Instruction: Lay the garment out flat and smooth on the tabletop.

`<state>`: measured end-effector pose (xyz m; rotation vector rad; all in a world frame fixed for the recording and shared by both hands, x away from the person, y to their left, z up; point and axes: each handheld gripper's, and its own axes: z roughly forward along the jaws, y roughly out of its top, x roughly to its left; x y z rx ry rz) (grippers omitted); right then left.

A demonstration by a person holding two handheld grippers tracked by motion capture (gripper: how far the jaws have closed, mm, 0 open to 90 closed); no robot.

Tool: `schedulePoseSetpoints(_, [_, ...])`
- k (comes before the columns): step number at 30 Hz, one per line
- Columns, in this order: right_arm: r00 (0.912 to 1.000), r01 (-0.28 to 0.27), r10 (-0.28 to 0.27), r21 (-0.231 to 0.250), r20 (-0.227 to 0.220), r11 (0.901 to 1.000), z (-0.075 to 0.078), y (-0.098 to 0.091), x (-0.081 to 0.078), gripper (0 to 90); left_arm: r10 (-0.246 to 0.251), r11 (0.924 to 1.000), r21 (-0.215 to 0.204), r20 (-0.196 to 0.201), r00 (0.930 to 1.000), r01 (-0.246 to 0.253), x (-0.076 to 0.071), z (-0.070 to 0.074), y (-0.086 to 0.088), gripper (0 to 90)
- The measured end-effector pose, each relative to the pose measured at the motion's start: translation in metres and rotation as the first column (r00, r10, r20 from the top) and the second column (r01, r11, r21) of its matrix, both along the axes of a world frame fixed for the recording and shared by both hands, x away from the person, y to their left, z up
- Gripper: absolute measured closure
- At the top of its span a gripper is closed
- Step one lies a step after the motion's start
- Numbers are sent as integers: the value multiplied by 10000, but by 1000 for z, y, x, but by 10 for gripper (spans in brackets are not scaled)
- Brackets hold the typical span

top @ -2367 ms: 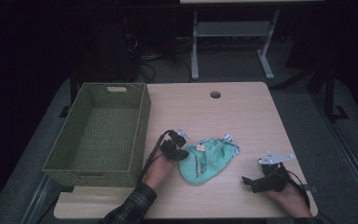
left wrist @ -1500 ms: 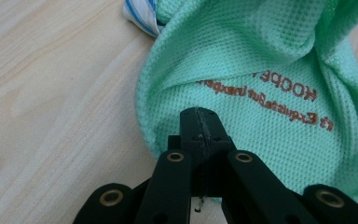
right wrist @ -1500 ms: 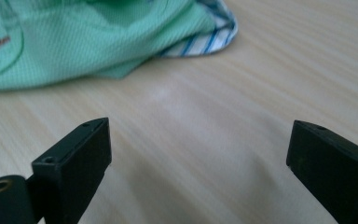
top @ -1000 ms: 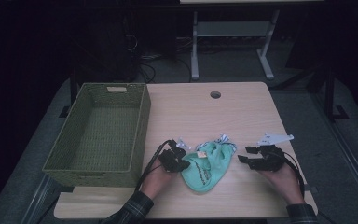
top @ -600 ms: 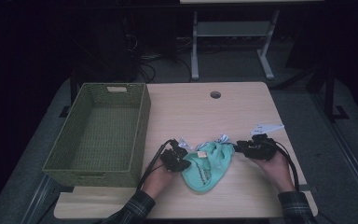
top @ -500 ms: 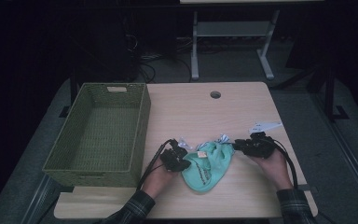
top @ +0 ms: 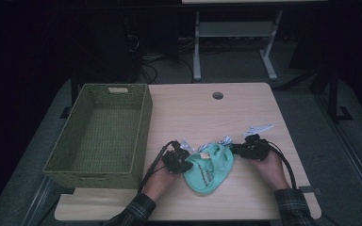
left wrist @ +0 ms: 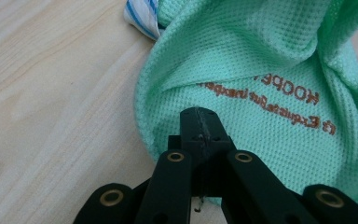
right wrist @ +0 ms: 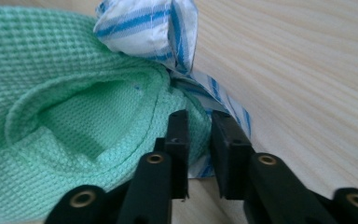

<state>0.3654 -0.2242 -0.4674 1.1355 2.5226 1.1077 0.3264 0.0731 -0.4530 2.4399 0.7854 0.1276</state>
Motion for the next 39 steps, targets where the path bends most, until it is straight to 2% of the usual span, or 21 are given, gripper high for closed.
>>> schedulePoseSetpoints(2, [9999, -106, 106, -13, 14, 9999, 0, 0, 0, 858, -10, 10000, 28, 32, 10000, 10, 0, 0, 0, 897])
schedulePoseSetpoints(4, [9999, -143, 143, -104, 8, 9998, 0, 2, 0, 882, 2, 10000, 19, 31, 10000, -2, 0, 0, 0, 897])
schedulePoseSetpoints(8, [9999, -139, 140, -97, 83, 9999, 1, 1, 0, 894, 25, 10000, -22, 21, 10000, -25, 0, 0, 0, 897])
schedulePoseSetpoints(12, [9994, -73, 79, -168, 346, 9998, 7, -2, -2, 899, 39, 10000, 0, 61, 10000, -39, -1, 0, 0, 897])
schedulePoseSetpoints(21, [9953, 622, -580, -538, 770, 9966, 13, -19, -3, 900, 71, 10000, -18, 85, 9999, -70, -1, 0, 0, 897])
schedulePoseSetpoints(27, [9897, 1348, -1300, -863, 595, 9871, 10, -37, 0, 900, 73, 10000, -40, 60, 10000, -72, -2, -1, 1, 897])
schedulePoseSetpoints(30, [9876, 1553, -1528, -877, 352, 9840, 6, -45, 1, 900, 97, 9999, -67, 63, 9999, -97, -2, -1, 1, 897])
schedulePoseSetpoints(35, [9881, 1534, -1520, -983, 211, 9833, 3, -44, 1, 900, 104, 9999, -90, 62, 9999, -103, -2, -1, 1, 896])
schedulePoseSetpoints(37, [9895, 1440, -1424, -877, 249, 9857, 4, -44, 1, 890, 128, 9998, -155, -10, 9999, -128, -1, -1, 2, 895])
schedulePoseSetpoints(39, [9911, 1317, -1299, -758, 285, 9884, 5, -43, 0, 850, 164, 9995, -261, -41, 9999, -165, 0, -1, 2, 844])
